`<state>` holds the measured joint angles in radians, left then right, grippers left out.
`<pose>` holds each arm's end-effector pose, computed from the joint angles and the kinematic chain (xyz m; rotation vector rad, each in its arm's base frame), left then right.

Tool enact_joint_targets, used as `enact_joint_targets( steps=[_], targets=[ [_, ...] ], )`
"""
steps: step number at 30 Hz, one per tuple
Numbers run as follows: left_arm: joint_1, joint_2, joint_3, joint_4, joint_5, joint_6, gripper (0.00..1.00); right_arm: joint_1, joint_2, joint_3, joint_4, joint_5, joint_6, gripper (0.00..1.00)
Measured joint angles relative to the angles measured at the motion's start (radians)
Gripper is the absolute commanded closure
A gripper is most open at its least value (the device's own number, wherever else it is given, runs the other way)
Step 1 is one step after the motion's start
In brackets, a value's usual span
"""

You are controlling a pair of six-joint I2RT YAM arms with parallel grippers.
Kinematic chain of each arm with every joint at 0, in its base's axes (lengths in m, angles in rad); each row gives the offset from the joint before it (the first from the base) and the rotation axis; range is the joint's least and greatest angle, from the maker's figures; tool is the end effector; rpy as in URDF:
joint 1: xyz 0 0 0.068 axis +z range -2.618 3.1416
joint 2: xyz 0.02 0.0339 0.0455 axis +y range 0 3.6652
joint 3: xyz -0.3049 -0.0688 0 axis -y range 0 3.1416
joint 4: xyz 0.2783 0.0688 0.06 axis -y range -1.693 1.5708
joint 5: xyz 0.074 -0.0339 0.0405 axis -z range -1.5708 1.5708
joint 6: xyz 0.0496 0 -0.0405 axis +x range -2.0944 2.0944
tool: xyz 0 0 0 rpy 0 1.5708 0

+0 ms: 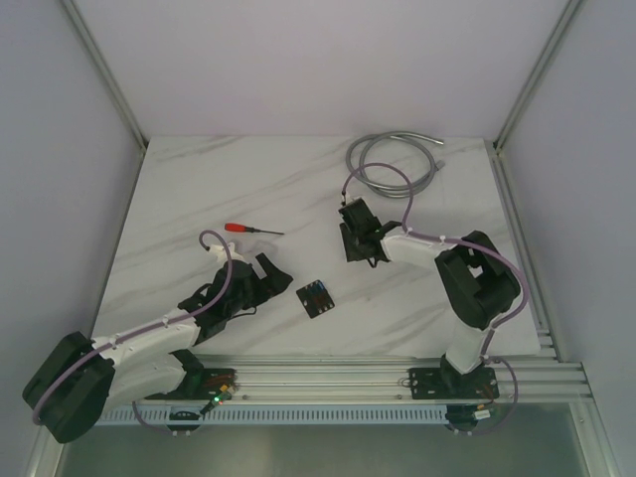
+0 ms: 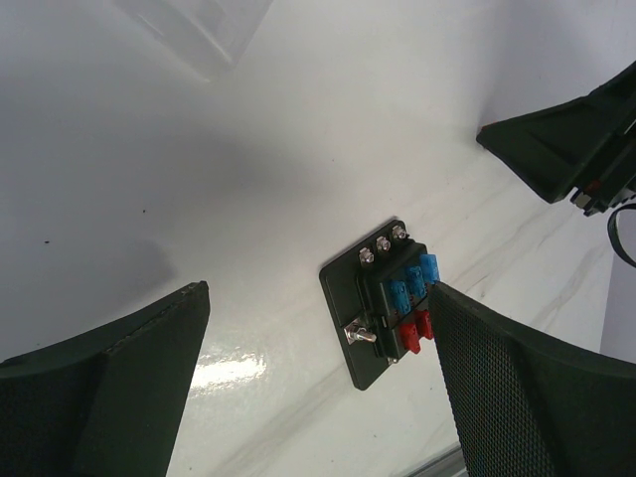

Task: Snap on the fuse box
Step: Pick up the fuse from the center of the board.

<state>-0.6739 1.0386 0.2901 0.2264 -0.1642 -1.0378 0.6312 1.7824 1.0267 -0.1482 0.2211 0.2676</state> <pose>0.1743 -0.1288 0.1695 -0.5016 2.1470 -0.8430 0.3321 0.2293 0.1682 -0.3498 2.4232 0.1235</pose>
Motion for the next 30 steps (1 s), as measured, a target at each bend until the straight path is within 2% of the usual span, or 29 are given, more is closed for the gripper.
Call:
enact_joint_targets(
  steps=[8, 20, 30],
  targets=[
    [0.0, 0.0, 0.0, 0.0, 0.0, 0.0, 0.0, 0.0, 0.028, 0.034, -0.007, -0.006, 0.025, 0.62],
    [0.0, 0.0, 0.0, -0.003, 0.001, 0.0, 0.0, 0.0, 0.034, 0.042, -0.013, -0.001, 0.028, 0.77],
    [-0.002, 0.002, 0.0, -0.003, 0.019, 0.005, 0.01, 0.009, 0.018, 0.035, -0.033, -0.012, 0.041, 0.77]
  ],
)
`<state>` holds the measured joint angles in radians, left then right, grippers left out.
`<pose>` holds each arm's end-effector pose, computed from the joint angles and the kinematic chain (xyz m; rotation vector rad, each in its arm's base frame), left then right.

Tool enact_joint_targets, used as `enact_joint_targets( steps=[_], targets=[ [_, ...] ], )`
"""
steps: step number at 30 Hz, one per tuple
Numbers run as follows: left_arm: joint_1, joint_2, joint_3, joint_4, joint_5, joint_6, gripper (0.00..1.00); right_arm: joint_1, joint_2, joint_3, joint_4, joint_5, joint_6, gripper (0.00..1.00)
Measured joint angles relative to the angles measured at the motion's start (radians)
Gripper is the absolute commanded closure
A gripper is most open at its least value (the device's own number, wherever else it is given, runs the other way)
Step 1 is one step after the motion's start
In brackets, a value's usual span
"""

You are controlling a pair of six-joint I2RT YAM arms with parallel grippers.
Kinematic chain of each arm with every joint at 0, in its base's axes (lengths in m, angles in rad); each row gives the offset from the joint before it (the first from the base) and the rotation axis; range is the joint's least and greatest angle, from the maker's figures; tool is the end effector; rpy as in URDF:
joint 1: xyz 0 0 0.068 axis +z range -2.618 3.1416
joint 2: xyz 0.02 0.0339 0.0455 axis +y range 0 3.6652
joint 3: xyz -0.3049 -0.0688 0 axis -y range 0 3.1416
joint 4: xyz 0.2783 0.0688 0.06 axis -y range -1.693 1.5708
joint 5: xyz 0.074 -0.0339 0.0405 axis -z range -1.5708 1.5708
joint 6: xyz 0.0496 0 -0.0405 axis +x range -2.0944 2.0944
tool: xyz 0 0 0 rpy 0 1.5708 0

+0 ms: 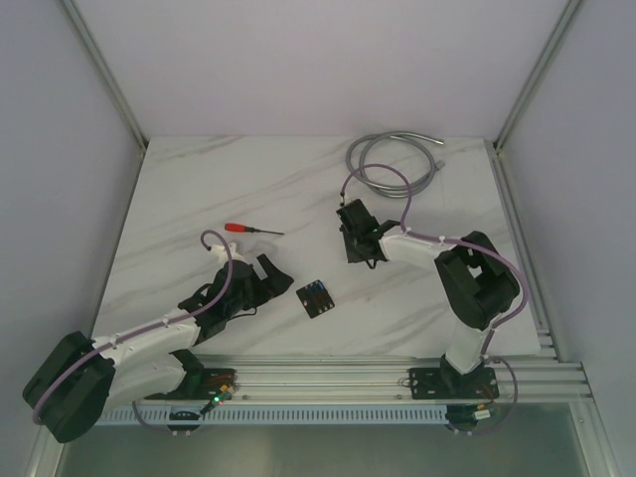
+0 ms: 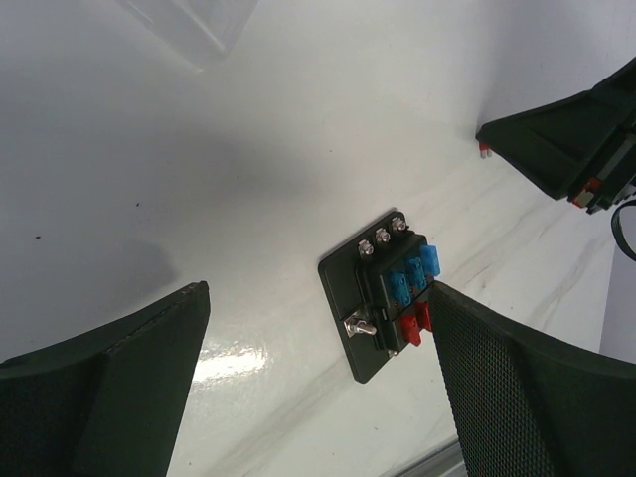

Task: Snap on the fuse box
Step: Pick up the fuse from the center of the board.

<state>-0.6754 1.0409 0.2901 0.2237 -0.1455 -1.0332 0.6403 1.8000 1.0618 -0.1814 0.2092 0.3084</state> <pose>0.1736 -0.1299 0.1687 -0.4853 2.1622 -0.8541 0.3348 0.2365 0.1701 -0.3212 2.4473 0.1500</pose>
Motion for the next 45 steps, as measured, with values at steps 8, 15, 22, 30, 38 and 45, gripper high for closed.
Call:
enact_joint_targets(
  steps=[8, 15, 22, 30, 38, 45],
  targets=[
    [-0.012, 0.0, 0.0, 0.0, 0.009, 0.007, 0.01, 0.024, -0.026, -0.012, -0.069, -0.019, 0.008, 0.77],
    [-0.018, 0.0, 0.0, 0.0, 0.012, 0.007, 0.01, 0.072, -0.052, -0.033, -0.126, -0.028, 0.009, 0.69],
    [-0.021, 0.0, 0.0, 0.0, 0.015, 0.008, 0.01, 0.082, -0.047, -0.02, -0.156, -0.03, -0.003, 0.58],
    [-0.021, 0.0, 0.0, 0.0, 0.015, 0.011, 0.01, 0.079, -0.034, -0.003, -0.167, -0.067, -0.026, 0.59],
    [-0.021, 0.0, 0.0, 0.0, 0.019, 0.015, 0.01, 0.068, -0.032, -0.002, -0.169, -0.082, -0.04, 0.65],
    [-0.033, 0.002, 0.007, 0.0, 0.027, 0.029, 0.06, 0.061, -0.037, -0.004, -0.169, -0.082, -0.039, 0.77]
  ],
)
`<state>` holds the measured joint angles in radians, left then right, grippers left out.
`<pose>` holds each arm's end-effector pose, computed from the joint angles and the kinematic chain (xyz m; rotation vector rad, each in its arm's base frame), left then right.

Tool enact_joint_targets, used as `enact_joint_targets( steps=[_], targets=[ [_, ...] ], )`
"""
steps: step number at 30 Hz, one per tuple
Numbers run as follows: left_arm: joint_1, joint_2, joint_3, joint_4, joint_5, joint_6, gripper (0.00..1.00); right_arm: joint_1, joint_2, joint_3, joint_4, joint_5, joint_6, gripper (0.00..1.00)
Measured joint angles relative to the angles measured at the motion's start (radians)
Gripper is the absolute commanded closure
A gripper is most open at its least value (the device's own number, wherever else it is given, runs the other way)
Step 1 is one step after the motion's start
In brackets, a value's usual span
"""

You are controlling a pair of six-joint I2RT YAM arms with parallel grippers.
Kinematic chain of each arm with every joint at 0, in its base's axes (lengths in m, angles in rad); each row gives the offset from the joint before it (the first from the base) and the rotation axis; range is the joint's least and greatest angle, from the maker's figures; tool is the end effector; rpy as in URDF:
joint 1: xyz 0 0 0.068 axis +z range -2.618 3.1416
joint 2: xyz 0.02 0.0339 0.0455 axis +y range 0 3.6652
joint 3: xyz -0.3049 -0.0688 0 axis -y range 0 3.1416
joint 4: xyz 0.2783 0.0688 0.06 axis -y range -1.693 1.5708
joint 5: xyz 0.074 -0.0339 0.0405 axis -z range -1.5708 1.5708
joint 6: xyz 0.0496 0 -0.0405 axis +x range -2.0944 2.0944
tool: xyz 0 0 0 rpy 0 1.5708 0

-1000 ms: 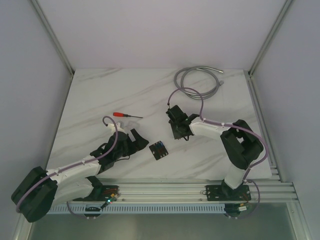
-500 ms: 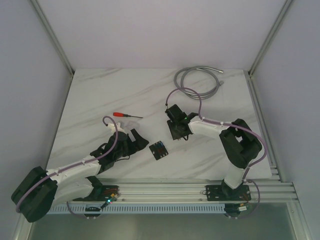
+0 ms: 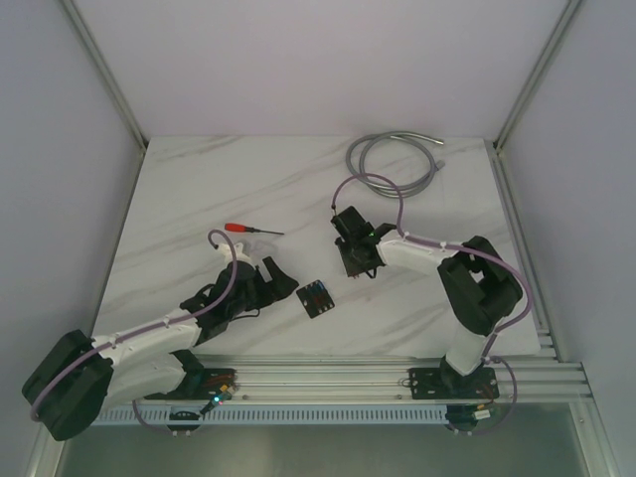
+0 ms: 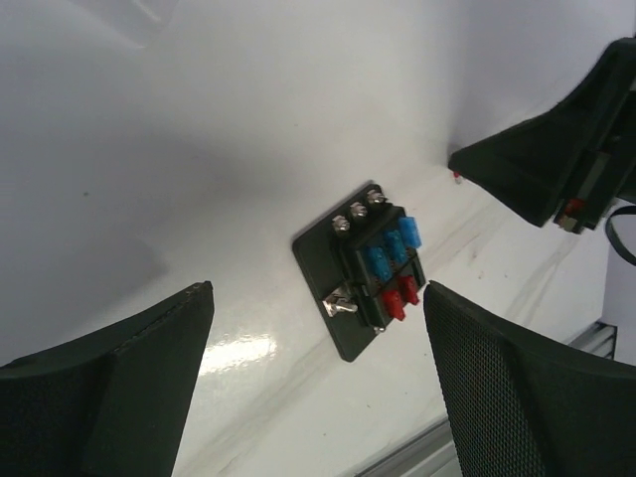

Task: Snap on the fuse box
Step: Pick up the fuse from the center of the board.

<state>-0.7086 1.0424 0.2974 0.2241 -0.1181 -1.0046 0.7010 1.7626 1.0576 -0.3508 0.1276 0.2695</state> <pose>0.1697 -0.1377 0.1709 -0.4026 2.1848 -0.8856 0.3018 0.2465 0.1709 -0.5184 2.5714 0.1739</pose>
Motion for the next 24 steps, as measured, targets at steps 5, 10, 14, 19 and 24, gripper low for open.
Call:
enact_joint_targets(
  steps=[5, 10, 14, 19, 24],
  targets=[
    [-0.034, 0.0, 0.01, 0.035, 0.003, 0.024, 0.09, 0.0, -0.037, -0.038, 0.008, -0.002, 0.03, 0.77],
    [-0.082, -0.004, 0.01, 0.095, -0.006, 0.044, 0.13, 0.013, -0.135, -0.084, 0.0, -0.004, 0.092, 0.76],
    [-0.115, -0.004, 0.01, 0.176, -0.018, 0.062, 0.18, 0.035, -0.251, -0.111, 0.045, -0.004, 0.16, 0.76],
    [-0.178, -0.001, 0.01, 0.27, -0.069, 0.107, 0.25, 0.079, -0.377, -0.162, 0.13, -0.004, 0.263, 0.75],
    [-0.236, 0.032, 0.02, 0.344, -0.133, 0.158, 0.35, 0.145, -0.445, -0.201, 0.201, 0.009, 0.357, 0.75]
  ],
)
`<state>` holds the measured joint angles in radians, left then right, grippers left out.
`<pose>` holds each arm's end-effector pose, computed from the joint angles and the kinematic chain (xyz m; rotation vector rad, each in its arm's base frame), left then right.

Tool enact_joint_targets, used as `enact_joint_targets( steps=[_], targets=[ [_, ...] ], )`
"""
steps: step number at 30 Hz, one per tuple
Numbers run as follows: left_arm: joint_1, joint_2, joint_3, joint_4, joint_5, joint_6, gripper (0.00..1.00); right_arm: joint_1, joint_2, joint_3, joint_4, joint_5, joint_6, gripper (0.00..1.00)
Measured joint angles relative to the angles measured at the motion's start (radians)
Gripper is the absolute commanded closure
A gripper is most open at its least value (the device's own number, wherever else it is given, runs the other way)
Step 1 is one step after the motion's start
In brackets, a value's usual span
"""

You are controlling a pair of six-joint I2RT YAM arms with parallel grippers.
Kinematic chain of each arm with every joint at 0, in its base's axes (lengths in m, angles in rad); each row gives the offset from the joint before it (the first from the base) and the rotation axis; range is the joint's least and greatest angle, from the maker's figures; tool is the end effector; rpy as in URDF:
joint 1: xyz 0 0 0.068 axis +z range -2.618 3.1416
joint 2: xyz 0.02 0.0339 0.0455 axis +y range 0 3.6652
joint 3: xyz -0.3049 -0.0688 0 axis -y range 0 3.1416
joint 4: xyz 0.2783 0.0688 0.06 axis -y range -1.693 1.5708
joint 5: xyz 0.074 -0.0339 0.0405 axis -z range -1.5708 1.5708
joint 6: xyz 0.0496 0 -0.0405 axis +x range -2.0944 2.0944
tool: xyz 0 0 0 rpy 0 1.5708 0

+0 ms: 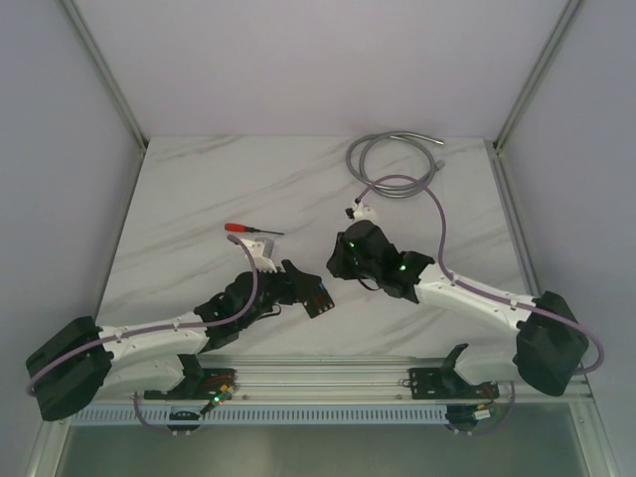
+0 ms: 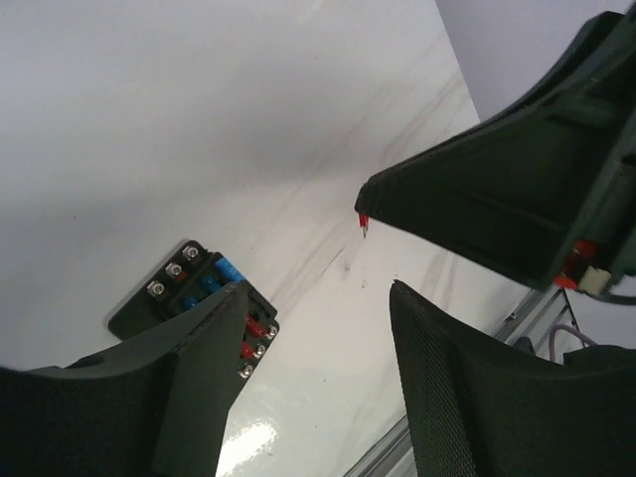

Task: Snap on the fuse box
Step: Pick up the fuse from the center of the board.

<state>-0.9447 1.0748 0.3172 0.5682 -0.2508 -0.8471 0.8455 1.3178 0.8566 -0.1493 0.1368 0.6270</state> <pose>0.1495 -0.1858 0.2110 -0.1036 1.8812 -1.0617 0.2177 0.2353 0.2680 -0.1661 2.2525 0.6748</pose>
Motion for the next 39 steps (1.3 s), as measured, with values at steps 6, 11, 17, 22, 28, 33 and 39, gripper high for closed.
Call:
enact_joint_targets(
  steps=[6, 11, 17, 22, 28, 33, 39],
  targets=[
    [-0.037, 0.064, 0.008, 0.077, -0.052, 0.023, 0.48, 0.058, -0.056, -0.028, 0.064, 0.038, 0.074, 0.74],
    [-0.053, 0.082, 0.018, 0.108, -0.076, 0.037, 0.53, 0.077, -0.072, -0.049, 0.1, 0.053, 0.11, 0.74],
    [-0.064, 0.082, 0.024, 0.136, -0.08, 0.053, 0.58, 0.098, -0.081, -0.082, 0.131, 0.075, 0.138, 0.74],
    [-0.068, 0.084, 0.024, 0.145, -0.084, 0.057, 0.62, 0.105, -0.086, -0.092, 0.15, 0.085, 0.154, 0.74],
    [-0.068, 0.107, 0.042, 0.146, -0.092, 0.061, 0.69, 0.117, -0.105, -0.097, 0.174, 0.087, 0.173, 0.73],
    [-0.071, 0.114, 0.049, 0.15, -0.092, 0.064, 0.77, 0.124, -0.121, -0.121, 0.204, 0.09, 0.192, 0.73],
    [-0.074, 0.114, 0.049, 0.148, -0.09, 0.066, 0.92, 0.128, -0.124, -0.154, 0.253, 0.093, 0.216, 0.72]
  ],
)
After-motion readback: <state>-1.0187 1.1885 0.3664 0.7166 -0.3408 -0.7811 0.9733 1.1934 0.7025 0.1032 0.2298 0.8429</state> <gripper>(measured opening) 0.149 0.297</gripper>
